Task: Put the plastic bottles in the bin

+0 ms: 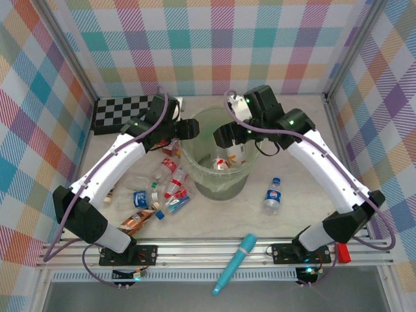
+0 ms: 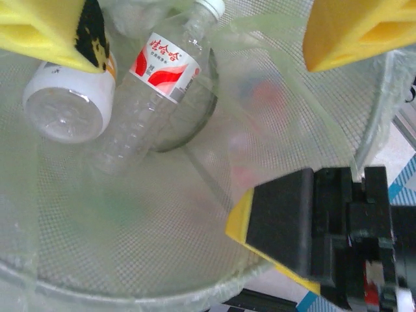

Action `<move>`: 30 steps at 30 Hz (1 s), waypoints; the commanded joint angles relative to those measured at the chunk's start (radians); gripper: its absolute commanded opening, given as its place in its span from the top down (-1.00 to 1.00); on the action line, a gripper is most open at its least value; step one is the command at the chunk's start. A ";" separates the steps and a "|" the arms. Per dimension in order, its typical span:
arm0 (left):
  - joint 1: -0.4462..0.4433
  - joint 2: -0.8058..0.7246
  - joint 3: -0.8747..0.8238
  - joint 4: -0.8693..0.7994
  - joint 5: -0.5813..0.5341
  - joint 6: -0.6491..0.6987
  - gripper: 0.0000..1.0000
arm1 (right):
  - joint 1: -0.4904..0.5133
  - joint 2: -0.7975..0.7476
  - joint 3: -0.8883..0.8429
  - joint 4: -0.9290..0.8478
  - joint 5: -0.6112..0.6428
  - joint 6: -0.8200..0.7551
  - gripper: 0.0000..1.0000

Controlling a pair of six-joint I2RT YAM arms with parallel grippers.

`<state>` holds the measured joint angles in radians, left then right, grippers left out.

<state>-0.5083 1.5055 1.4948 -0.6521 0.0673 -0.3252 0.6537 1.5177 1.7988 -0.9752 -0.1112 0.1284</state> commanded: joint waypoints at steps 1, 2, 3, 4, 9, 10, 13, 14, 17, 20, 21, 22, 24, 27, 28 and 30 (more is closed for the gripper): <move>-0.005 0.025 -0.027 -0.040 0.011 0.000 -0.21 | -0.006 0.078 0.102 -0.141 0.028 -0.025 -0.46; -0.005 0.024 -0.028 -0.042 0.008 -0.001 -0.21 | -0.006 0.099 0.136 -0.172 0.023 -0.028 -0.40; -0.005 0.024 -0.028 -0.044 0.006 0.000 -0.21 | -0.006 0.112 0.162 -0.192 0.020 -0.026 -0.36; -0.005 0.023 -0.028 -0.045 0.005 0.002 -0.21 | -0.006 0.123 0.184 -0.207 0.013 -0.023 -0.30; -0.006 0.024 -0.027 -0.046 0.006 0.002 -0.21 | -0.006 0.090 0.214 -0.214 0.013 0.020 -0.18; -0.005 0.025 -0.026 -0.046 0.005 0.002 -0.21 | -0.009 0.069 0.225 -0.216 0.013 0.031 -0.18; -0.006 0.029 -0.020 -0.049 0.006 0.006 -0.21 | -0.027 0.033 0.289 -0.280 0.045 0.078 -0.20; -0.006 0.030 -0.019 -0.048 0.006 0.006 -0.21 | -0.041 0.022 0.308 -0.314 0.073 0.102 -0.20; -0.005 0.033 -0.015 -0.048 0.009 0.008 -0.21 | -0.121 -0.019 0.308 -0.407 0.120 0.187 -0.22; -0.005 0.035 -0.014 -0.048 0.013 0.011 -0.21 | -0.248 -0.090 0.204 -0.437 0.093 0.246 -0.23; -0.006 0.036 -0.013 -0.047 0.015 0.011 -0.21 | -0.290 -0.109 0.165 -0.442 0.078 0.256 -0.23; -0.006 0.037 -0.012 -0.049 0.017 0.011 -0.21 | -0.332 -0.127 0.122 -0.453 0.072 0.266 -0.23; -0.006 0.038 -0.010 -0.047 0.019 0.011 -0.21 | -0.392 -0.154 0.039 -0.471 0.083 0.275 -0.24; -0.006 0.036 -0.008 -0.053 0.019 0.012 -0.21 | -0.448 -0.199 -0.113 -0.469 0.105 0.301 -0.26; -0.005 0.036 -0.008 -0.055 0.015 0.013 -0.21 | -0.464 -0.215 -0.175 -0.457 0.091 0.311 -0.29; -0.004 0.035 -0.006 -0.058 0.013 0.016 -0.21 | -0.475 -0.238 -0.281 -0.437 0.066 0.329 -0.34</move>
<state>-0.5083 1.5063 1.4952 -0.6525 0.0692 -0.3241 0.1925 1.3071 1.6043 -1.3861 -0.0185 0.4065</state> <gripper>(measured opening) 0.606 0.663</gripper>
